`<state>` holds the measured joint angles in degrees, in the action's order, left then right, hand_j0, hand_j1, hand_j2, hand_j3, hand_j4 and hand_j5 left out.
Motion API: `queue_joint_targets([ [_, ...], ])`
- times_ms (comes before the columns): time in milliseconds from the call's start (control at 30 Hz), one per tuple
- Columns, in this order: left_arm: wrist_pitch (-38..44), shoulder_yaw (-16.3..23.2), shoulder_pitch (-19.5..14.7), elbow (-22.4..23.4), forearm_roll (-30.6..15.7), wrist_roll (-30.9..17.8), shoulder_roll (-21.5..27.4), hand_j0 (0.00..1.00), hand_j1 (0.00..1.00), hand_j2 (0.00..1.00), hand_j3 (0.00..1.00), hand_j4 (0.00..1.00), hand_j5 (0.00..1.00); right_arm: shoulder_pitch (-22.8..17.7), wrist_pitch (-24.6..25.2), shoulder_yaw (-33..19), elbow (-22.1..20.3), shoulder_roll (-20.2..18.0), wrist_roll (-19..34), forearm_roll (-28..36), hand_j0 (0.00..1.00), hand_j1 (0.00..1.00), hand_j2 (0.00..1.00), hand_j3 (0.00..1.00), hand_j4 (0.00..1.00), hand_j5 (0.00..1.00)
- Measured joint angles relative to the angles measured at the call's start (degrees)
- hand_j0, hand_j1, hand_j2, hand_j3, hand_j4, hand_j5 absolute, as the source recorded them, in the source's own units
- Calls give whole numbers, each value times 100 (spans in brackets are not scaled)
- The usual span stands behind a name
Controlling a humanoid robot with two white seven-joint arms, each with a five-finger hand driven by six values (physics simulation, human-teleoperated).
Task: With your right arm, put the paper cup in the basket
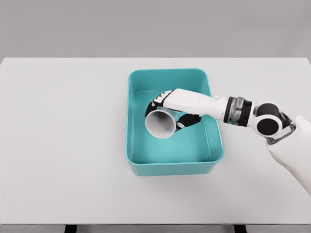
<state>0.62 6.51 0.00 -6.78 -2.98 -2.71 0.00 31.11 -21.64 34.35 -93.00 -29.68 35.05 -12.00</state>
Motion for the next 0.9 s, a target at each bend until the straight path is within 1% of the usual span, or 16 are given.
queue_joint_targets([
  [233,0,0,0,1,0,0,0,100,100,100,100,100,100,0,-2,125,18,-208,0,-87,48,48,48,48,48,48],
  [267,0,0,0,1,0,0,0,100,100,100,100,100,100,0,2,141,16,-228,-1,-99,52,52,52,52,52,52],
  [333,0,1,0,1,0,0,0,100,100,100,100,100,100,-9,17,168,14,-253,-1,-124,73,73,73,73,73,73],
  [400,0,1,0,0,0,0,0,100,100,100,100,100,100,-17,33,182,13,-266,-2,-143,84,84,84,84,84,84],
  [433,0,1,0,0,0,0,0,100,100,100,100,100,100,-18,38,187,12,-270,-2,-158,86,86,86,86,86,86],
  [467,0,1,0,1,0,0,0,100,100,100,100,100,100,-9,43,190,8,-273,-2,-184,87,87,87,87,87,87],
  [833,1,0,0,1,0,0,0,100,100,100,100,100,100,35,84,182,-75,-308,-3,-294,88,88,88,88,88,88],
  [867,0,0,0,1,0,0,0,100,100,100,100,100,100,26,85,175,-115,-343,-3,-295,95,95,95,95,95,95],
  [900,0,0,0,1,0,0,0,100,100,100,100,100,100,26,86,151,-174,-397,-2,-294,98,98,98,98,98,98],
])
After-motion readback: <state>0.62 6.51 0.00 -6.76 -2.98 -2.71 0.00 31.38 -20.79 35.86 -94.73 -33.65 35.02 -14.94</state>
